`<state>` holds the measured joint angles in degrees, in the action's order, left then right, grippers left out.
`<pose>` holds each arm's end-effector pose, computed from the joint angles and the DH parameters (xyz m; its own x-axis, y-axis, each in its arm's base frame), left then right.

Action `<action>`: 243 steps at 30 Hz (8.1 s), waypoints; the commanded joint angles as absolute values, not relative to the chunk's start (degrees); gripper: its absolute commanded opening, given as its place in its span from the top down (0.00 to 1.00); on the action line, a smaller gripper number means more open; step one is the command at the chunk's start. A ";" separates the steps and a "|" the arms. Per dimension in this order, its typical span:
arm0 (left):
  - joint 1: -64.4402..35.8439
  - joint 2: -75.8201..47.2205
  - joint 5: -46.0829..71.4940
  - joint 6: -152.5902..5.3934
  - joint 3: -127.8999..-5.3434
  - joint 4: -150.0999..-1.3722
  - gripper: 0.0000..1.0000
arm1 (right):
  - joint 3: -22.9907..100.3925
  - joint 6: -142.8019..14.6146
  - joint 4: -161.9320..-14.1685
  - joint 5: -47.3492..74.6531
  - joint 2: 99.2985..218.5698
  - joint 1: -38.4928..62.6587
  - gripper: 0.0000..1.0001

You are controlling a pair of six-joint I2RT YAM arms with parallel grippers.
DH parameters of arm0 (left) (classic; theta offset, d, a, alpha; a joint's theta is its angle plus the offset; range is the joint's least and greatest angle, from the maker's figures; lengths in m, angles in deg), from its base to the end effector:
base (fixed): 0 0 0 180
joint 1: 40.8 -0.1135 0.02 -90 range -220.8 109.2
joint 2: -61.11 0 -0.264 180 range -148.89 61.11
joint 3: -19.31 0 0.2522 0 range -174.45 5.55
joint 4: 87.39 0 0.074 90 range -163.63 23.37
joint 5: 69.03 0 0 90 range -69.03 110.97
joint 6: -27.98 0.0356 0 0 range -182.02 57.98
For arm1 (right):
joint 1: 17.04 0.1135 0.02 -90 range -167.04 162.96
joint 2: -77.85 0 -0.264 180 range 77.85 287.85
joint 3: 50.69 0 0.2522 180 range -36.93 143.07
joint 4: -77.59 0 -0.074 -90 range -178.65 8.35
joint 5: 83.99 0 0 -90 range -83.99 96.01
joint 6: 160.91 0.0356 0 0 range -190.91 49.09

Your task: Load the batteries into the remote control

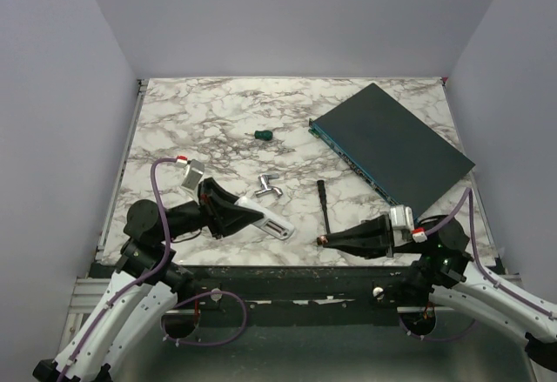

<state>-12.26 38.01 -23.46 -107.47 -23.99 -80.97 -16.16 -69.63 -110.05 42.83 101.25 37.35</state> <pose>0.0851 -0.0746 0.3278 -0.5220 -0.2954 -0.8002 0.8075 0.1311 -0.5752 0.0538 0.1118 0.3000 0.1654 0.2616 -0.9509 -0.9852 -0.0010 -0.1716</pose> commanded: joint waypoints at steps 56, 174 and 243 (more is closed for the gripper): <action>-11.62 29.54 -2.77 -127.91 -9.51 -94.41 1.00 | 33.68 -73.24 -47.76 22.18 148.17 38.26 0.99; -11.62 24.06 -5.49 -136.29 -2.80 -108.79 1.00 | 41.72 -81.30 -55.49 11.44 157.51 42.97 0.57; -11.71 29.63 8.14 -162.83 4.89 -126.24 1.00 | 20.94 -46.05 -78.27 9.02 134.03 42.93 0.91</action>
<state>-11.80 28.11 6.46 -162.96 4.51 -127.98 19.91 -46.94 -77.18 4.49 131.76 42.94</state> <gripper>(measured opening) 0.274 0.140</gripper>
